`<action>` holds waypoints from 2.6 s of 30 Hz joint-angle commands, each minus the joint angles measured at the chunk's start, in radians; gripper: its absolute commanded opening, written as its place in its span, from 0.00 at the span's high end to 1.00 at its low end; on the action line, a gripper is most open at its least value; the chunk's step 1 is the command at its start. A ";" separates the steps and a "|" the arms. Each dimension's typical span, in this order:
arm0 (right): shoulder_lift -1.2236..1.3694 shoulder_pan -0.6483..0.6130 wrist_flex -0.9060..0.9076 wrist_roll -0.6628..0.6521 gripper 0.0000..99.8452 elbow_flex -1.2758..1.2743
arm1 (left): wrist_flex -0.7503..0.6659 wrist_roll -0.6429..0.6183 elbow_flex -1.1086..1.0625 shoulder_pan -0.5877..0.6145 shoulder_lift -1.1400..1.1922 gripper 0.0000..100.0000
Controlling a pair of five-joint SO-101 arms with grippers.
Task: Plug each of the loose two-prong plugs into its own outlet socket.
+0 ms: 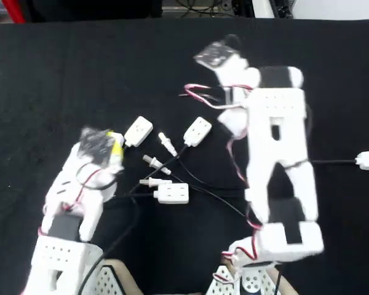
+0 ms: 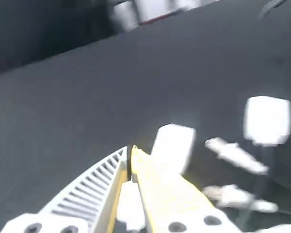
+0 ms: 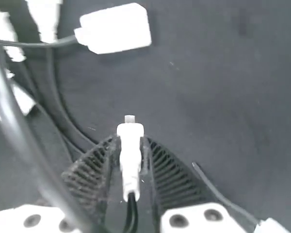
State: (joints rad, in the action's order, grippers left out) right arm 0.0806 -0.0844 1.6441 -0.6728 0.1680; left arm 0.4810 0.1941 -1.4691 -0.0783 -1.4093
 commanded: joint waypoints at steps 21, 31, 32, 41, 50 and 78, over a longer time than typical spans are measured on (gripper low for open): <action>0.527 -0.150 0.115 -0.149 0.99 0.553 | 0.302 0.083 -0.229 0.239 -0.408 0.97; 0.654 -0.112 0.110 -0.160 0.99 0.665 | 0.305 0.175 -0.229 0.237 -0.404 0.97; 0.665 -0.107 0.112 -0.160 0.99 0.682 | 0.305 0.175 -0.229 0.237 -0.404 0.97; 0.733 -0.071 0.110 -0.173 0.99 0.737 | 0.305 0.176 -0.229 0.237 -0.404 0.97; 0.737 -0.051 0.077 -0.175 0.99 0.756 | 0.305 0.178 -0.229 0.237 -0.404 0.97; 0.846 -0.086 0.091 -0.132 0.99 0.877 | 0.305 0.178 -0.229 0.237 -0.404 0.97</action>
State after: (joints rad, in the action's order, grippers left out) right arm 0.9337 -0.1626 1.7269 -0.8155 0.9858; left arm 0.7772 0.3644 -1.6809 0.1550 -1.8067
